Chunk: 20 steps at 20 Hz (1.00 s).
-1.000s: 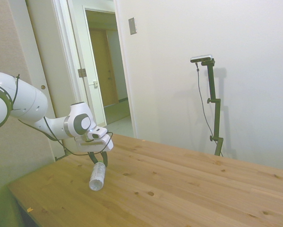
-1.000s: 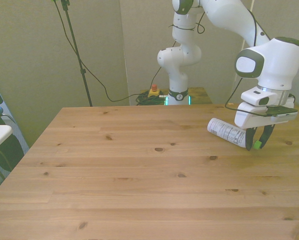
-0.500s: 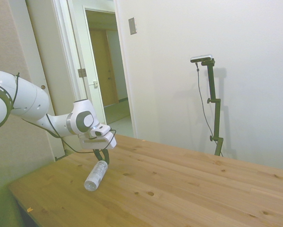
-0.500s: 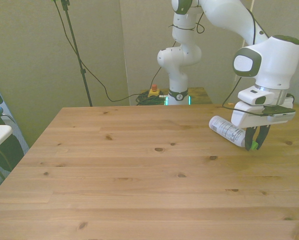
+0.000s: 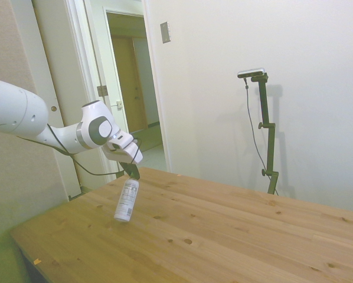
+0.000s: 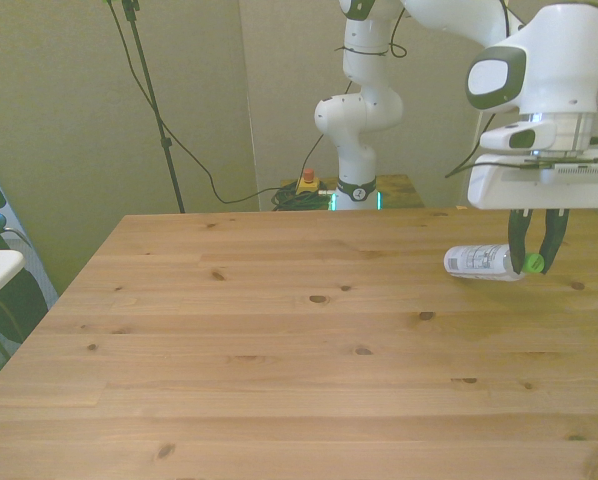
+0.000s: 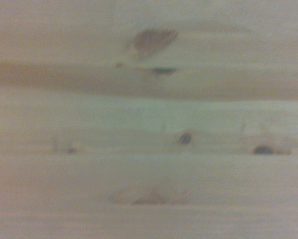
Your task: Stand the water bottle
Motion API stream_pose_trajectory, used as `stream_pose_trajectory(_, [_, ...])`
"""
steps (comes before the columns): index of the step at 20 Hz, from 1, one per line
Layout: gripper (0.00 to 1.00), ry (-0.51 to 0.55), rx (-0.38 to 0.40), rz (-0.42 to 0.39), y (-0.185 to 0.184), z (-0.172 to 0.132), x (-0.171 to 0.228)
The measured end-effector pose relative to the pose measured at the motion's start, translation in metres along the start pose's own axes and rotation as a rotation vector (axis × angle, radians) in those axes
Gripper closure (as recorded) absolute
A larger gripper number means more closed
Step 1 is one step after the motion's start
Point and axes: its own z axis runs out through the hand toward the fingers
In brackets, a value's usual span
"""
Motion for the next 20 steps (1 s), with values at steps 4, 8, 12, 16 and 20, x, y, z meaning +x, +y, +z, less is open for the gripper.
stream_pose_trajectory(4, [1.00,0.161,0.088,0.077,0.014,-0.045,0.022])
stream_pose_trajectory(8, [1.00,0.330,0.166,0.135,0.044,-0.068,0.032])
stream_pose_trajectory(12, [1.00,0.501,0.244,0.209,0.078,-0.086,0.031])
stream_pose_trajectory(16, [1.00,0.483,0.254,0.261,0.092,-0.073,0.037])
stream_pose_trajectory(20, [1.00,0.443,0.293,0.328,0.107,-0.068,0.057])
